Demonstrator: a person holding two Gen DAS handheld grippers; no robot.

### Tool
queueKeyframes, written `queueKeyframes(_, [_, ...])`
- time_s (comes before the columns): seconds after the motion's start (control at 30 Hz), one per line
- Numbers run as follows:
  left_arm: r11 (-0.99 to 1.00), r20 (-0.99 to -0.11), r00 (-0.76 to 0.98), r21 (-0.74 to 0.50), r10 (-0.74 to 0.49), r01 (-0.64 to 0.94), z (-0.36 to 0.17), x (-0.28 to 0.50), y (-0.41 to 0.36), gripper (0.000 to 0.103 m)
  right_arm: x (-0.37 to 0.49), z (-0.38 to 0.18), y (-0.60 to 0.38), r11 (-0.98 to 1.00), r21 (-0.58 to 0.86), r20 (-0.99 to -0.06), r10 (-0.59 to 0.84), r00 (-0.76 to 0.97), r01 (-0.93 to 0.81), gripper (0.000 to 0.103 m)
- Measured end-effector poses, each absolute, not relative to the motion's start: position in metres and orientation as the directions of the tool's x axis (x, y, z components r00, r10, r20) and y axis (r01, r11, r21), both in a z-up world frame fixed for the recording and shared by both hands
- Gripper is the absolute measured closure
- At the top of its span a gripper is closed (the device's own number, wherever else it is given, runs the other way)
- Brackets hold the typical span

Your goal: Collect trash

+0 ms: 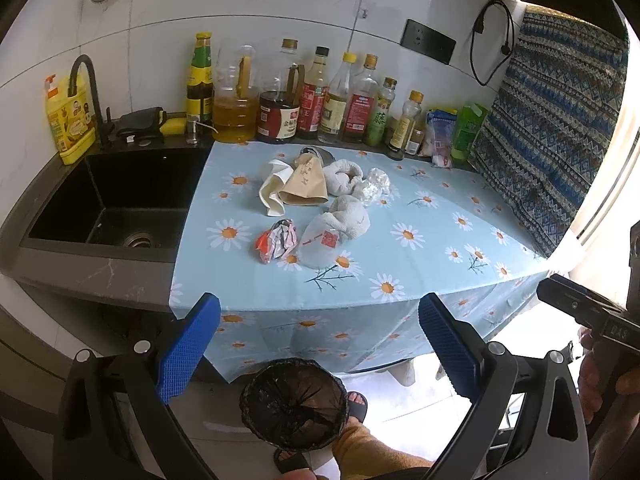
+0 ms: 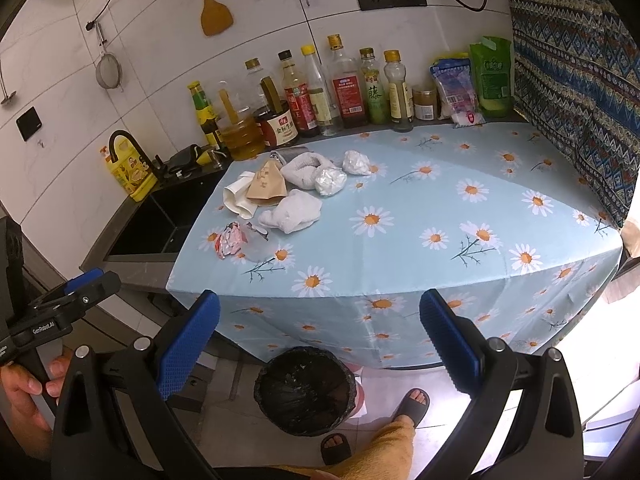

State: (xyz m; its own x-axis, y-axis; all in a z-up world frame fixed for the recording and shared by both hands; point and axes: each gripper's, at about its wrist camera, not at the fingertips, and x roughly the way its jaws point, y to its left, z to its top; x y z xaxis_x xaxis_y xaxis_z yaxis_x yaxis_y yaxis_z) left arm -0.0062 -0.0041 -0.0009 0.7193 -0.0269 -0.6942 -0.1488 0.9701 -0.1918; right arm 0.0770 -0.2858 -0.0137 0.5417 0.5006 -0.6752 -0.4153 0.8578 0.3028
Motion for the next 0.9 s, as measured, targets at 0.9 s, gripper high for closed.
queueKeyframes(0.9, [0.962, -0.678, 0.731, -0.242, -0.078, -0.122, 0.004, -0.021, 0.007, 0.007, 0.064, -0.010, -0.276, 0.869, 0.289, -0.684, 0.482, 0.548, -0.403, 0.004])
